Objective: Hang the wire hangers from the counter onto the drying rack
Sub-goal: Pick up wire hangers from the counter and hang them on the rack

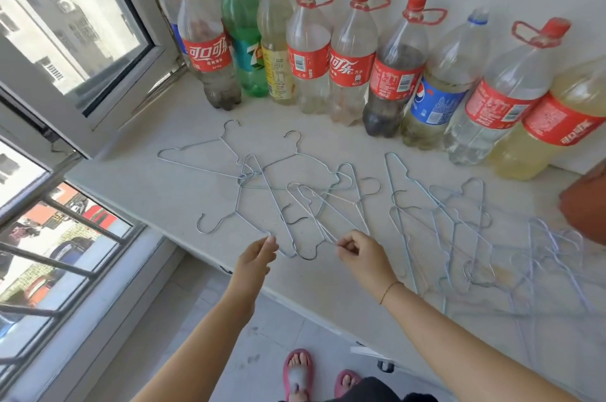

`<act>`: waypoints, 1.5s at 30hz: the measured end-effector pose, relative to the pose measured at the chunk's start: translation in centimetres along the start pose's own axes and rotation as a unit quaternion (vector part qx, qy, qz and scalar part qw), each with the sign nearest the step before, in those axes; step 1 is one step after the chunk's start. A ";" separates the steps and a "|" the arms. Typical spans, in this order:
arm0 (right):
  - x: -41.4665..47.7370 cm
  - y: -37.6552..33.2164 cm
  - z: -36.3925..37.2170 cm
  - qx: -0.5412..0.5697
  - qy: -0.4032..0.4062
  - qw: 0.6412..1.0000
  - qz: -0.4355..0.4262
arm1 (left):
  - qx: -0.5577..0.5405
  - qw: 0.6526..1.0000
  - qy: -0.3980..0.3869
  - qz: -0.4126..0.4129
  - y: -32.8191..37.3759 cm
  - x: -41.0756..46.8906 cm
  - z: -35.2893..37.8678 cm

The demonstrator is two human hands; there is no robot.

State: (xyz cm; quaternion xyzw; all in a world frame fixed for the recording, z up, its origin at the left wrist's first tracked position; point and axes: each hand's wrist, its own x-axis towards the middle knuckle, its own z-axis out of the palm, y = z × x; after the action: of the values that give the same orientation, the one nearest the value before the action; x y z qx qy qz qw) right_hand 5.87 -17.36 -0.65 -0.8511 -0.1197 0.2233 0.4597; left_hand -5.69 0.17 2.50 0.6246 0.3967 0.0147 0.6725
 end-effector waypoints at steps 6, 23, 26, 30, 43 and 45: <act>-0.6 -3.5 1.6 0.144 -0.053 0.988 0.000 | -0.044 0.995 -0.086 -0.006 1.5 0.3 3.7; 6.7 2.6 -2.8 -0.115 0.104 0.975 0.158 | -0.068 0.991 -0.118 0.016 4.3 2.9 3.6; 7.2 2.5 -2.4 -0.116 0.121 0.973 0.159 | -0.061 0.990 -0.128 0.010 4.4 3.2 3.2; 7.6 2.3 -2.1 -0.127 0.138 0.969 0.162 | -0.057 0.990 -0.131 0.008 4.7 3.4 2.8; 6.6 0.4 -2.9 0.170 0.079 0.971 0.147 | -0.069 0.989 -0.130 0.026 6.4 3.7 1.4; 6.1 -0.6 -3.1 0.242 0.048 0.956 0.159 | -0.066 0.989 -0.128 0.028 6.6 3.8 1.3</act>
State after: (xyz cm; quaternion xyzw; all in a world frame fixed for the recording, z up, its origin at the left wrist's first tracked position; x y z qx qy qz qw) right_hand 12.69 -16.78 -0.28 -0.7320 0.0973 0.2743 0.6161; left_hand 0.71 2.52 6.07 0.5866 0.2877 -0.0205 0.7568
